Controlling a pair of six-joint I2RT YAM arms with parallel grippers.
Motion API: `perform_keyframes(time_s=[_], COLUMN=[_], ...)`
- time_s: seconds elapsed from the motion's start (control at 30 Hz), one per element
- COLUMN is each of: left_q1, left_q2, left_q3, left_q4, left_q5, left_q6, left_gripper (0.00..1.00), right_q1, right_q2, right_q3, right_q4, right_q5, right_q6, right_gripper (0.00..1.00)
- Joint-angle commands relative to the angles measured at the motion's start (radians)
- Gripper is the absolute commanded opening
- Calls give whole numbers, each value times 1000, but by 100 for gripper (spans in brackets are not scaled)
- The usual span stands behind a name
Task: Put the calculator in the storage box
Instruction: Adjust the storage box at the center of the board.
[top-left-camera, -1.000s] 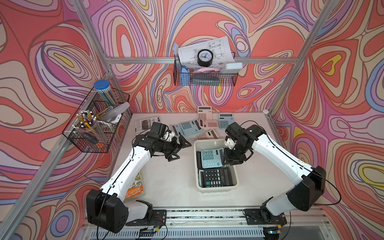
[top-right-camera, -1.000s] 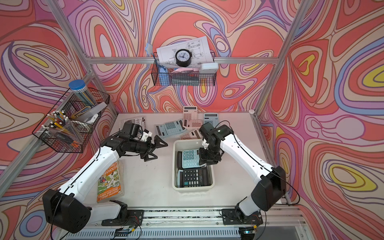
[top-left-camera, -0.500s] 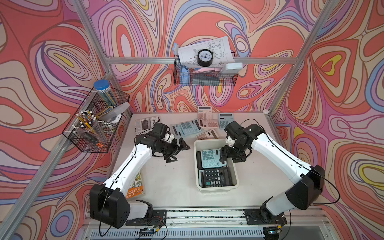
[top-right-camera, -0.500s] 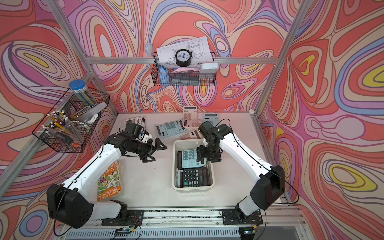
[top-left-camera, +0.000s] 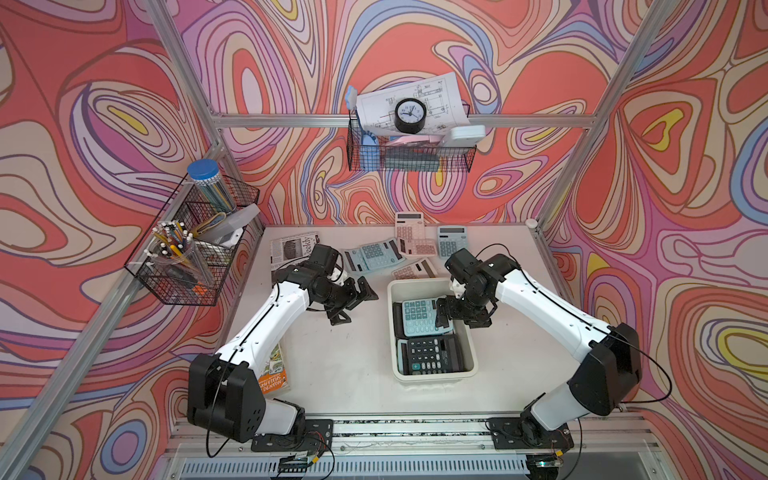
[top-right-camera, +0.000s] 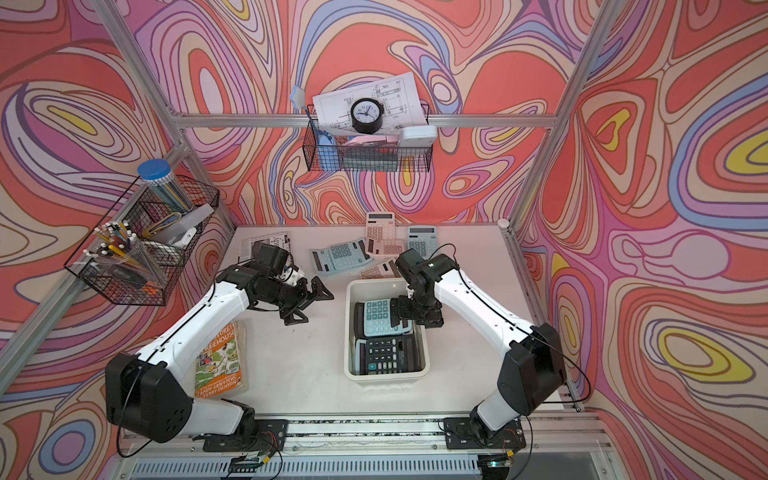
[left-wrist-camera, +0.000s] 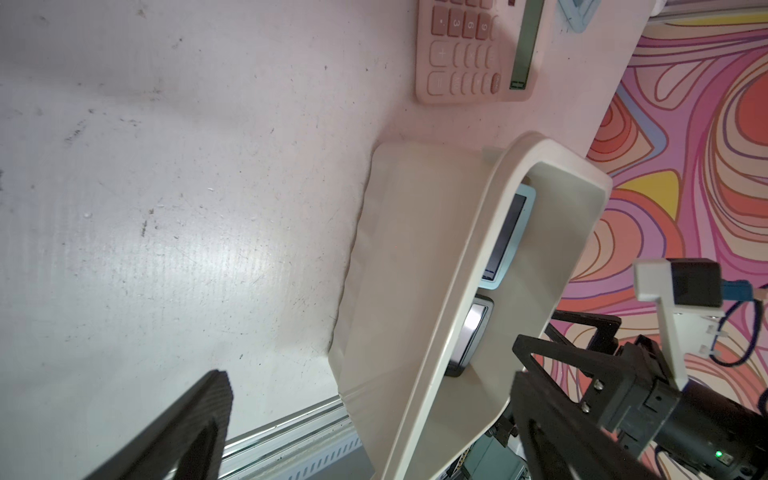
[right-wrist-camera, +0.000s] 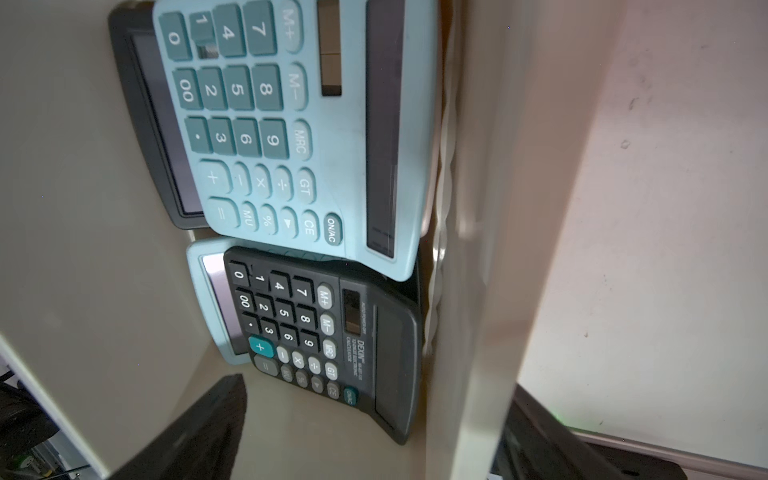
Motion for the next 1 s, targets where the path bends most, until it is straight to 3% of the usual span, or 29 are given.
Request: perform_keyframes(time_s=[0.0, 0.17, 0.43, 0.57, 0.67, 0.97], left_q1=[19, 44, 77, 94, 100, 113], left_q2=[34, 92, 235, 350, 434, 642], left_q3=[86, 173, 245, 337, 418, 591], left_q4=[-118, -168, -70, -41, -42, -15], left_q5=[-125, -240, -249, -210, -204, -202], left_q6=[67, 130, 155, 168, 169, 147], left_gripper=[98, 99, 97, 92, 90, 78], right_q1=[2, 3, 8, 8, 8, 6], right_q2=[20, 19, 59, 64, 40, 16], right_q3=[-16, -34, 17, 91, 134, 212], right_q4=[90, 143, 159, 109, 77, -3], right_q5=[-102, -185, -201, -100, -29, 61], right_q6=[-22, -22, -37, -15, -8, -15], right_gripper=[91, 89, 89, 91, 98, 98])
